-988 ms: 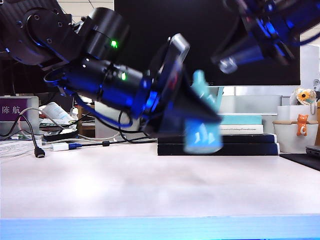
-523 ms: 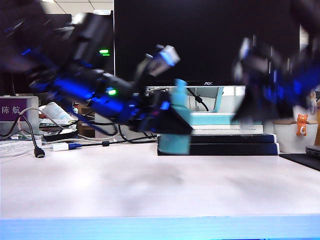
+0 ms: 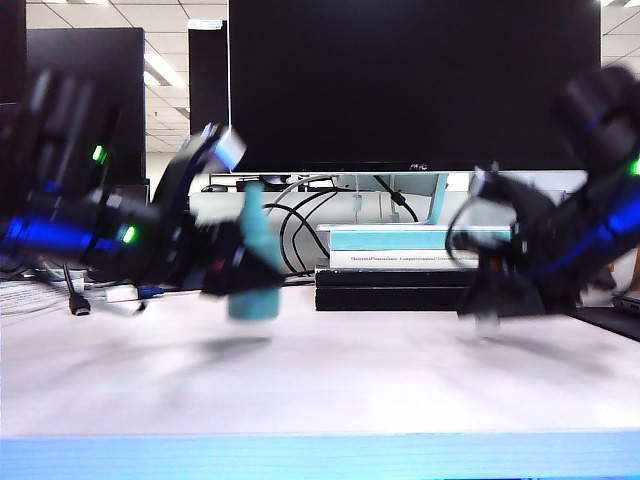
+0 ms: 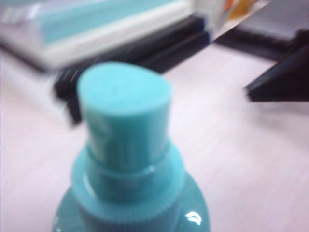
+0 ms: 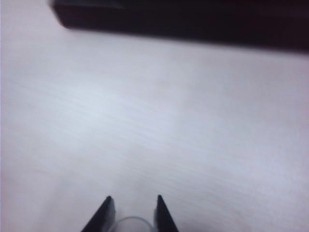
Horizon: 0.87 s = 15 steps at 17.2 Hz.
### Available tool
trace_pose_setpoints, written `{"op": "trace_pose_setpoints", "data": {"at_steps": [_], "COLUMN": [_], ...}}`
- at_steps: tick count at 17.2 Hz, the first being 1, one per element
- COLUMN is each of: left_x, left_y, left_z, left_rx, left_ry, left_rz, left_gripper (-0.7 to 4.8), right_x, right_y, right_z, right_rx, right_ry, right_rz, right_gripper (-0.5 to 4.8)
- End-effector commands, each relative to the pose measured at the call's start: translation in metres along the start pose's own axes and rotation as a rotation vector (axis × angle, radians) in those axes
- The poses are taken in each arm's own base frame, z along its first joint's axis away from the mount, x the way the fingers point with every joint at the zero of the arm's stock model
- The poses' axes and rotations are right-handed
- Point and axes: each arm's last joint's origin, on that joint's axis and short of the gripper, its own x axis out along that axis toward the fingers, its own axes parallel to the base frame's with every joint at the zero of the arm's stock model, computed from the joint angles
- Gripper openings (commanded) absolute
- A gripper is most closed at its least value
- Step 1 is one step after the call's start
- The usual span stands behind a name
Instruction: Pick up the sprayer with the left hand and remove the lid with the right hand then place it on the table.
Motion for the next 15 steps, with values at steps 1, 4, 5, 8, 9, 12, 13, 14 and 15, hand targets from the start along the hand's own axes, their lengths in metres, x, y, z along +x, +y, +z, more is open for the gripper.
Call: {"op": "trace_pose_setpoints", "data": {"at_steps": [1,4,5,8,9,12,13,14,15], "left_x": [0.002,0.003,0.003,0.005,0.005,0.005,0.005,0.005,0.005], "left_y": [0.001,0.001,0.001,0.0,0.0,0.0,0.0,-0.001,-0.001], "left_z": [-0.009,-0.013,-0.016,-0.023,-0.023,-0.023,-0.023,-0.023,-0.023], "left_rx": [-0.006,-0.005,0.005,-0.003,-0.005,-0.005,-0.005,-0.006,-0.01], "left_ry": [-0.037,-0.033,-0.025,-0.003,0.0,-0.001,-0.001,-0.004,-0.004], "left_rz": [0.004,0.005,0.004,-0.001,-0.006,-0.005,-0.007,-0.029,-0.029], "left_gripper": [0.89,0.91,1.03,1.45,2.16,2.42,2.8,3.35,3.77], "right_x": [0.01,0.016,0.018,0.026,0.029,0.03,0.03,0.03,0.03], "right_y": [-0.003,-0.005,-0.006,-0.009,-0.011,-0.011,-0.011,-0.011,-0.01], "right_z": [-0.007,-0.011,-0.014,-0.023,-0.027,-0.027,-0.027,-0.026,-0.026], "right_rx": [0.001,-0.025,-0.025,-0.018,-0.015,-0.016,-0.017,-0.015,-0.016], "right_ry": [0.004,0.001,0.001,0.026,0.04,0.036,0.031,0.023,0.02], "right_rz": [-0.001,-0.013,-0.019,-0.02,-0.022,-0.021,-0.02,-0.018,-0.011], "right_gripper": [-0.06,-0.06,-0.06,-0.06,-0.06,0.02,0.63,1.83,2.14]}}
